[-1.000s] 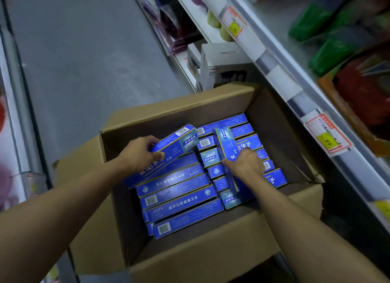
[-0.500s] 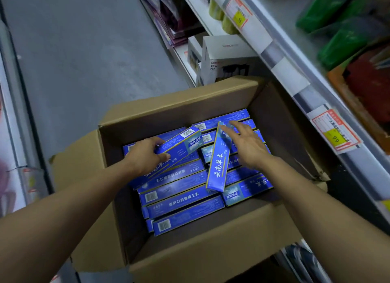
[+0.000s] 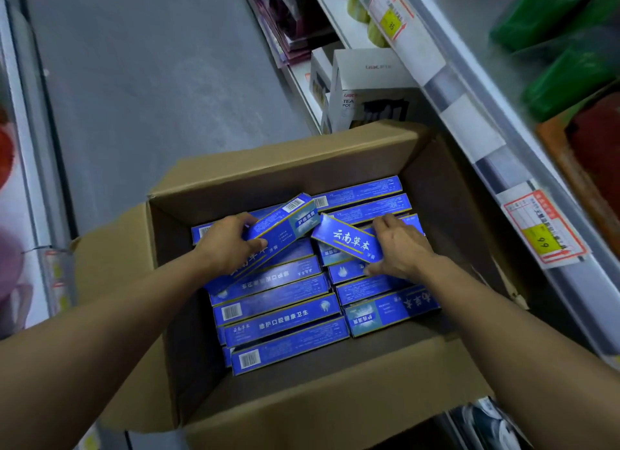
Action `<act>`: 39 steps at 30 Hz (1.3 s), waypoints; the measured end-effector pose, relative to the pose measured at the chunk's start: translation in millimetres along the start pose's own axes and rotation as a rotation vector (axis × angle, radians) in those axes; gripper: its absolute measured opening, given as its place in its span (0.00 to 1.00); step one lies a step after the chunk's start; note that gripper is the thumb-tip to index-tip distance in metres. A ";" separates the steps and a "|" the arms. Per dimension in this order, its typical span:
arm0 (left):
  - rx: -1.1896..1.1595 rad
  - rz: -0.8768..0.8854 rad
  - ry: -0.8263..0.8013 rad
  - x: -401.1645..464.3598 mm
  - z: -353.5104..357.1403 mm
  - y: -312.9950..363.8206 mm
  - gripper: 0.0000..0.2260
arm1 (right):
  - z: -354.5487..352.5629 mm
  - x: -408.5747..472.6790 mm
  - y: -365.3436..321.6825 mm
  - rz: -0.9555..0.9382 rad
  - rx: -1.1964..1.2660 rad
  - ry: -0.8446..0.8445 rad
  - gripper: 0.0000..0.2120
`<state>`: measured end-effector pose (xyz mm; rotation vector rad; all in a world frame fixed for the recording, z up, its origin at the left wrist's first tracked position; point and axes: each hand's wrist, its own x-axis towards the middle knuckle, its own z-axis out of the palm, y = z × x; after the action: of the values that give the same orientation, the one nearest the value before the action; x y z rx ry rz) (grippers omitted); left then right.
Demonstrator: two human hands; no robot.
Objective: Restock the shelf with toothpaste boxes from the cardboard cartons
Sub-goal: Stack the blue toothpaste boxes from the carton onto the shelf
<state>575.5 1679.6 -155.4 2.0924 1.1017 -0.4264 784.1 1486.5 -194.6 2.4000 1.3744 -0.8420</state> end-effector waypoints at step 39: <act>0.039 0.610 0.097 -142.1 -182.7 112.2 0.09 | -178.4 -281.0 -60.5 0.372 0.501 0.646 0.13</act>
<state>577.2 1689.0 101.6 2.3661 0.4584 -0.0484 687.6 1405.5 119.3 3.3801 0.8770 -0.3380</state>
